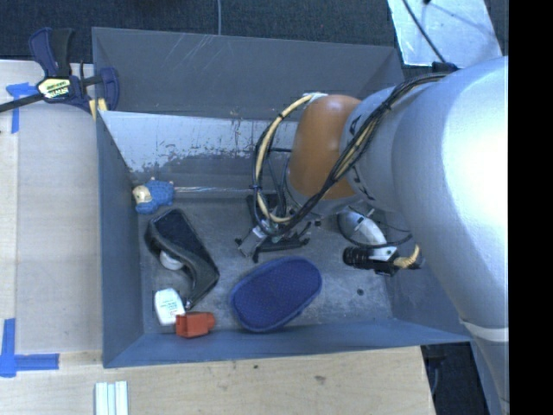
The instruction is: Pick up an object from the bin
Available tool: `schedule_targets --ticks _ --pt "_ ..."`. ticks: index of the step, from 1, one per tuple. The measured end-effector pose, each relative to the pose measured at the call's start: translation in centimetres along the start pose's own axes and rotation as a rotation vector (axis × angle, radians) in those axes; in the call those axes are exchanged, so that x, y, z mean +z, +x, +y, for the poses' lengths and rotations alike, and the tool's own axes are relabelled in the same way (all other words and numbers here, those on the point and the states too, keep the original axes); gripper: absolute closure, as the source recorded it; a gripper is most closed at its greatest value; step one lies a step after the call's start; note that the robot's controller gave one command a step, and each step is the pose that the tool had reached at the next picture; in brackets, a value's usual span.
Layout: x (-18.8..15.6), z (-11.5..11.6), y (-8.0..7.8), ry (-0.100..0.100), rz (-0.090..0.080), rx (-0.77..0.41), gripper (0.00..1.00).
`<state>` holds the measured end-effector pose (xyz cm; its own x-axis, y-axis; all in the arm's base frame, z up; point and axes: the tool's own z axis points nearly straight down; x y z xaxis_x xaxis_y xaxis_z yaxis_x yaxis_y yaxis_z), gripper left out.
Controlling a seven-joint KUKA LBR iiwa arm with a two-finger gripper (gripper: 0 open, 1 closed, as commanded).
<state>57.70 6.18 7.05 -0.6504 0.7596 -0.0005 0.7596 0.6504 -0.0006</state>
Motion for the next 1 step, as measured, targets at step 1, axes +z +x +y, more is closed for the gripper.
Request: schedule_targets --ticks 1 --pt "-0.19 0.1 -0.07 -0.003 -0.002 0.0 1.0"
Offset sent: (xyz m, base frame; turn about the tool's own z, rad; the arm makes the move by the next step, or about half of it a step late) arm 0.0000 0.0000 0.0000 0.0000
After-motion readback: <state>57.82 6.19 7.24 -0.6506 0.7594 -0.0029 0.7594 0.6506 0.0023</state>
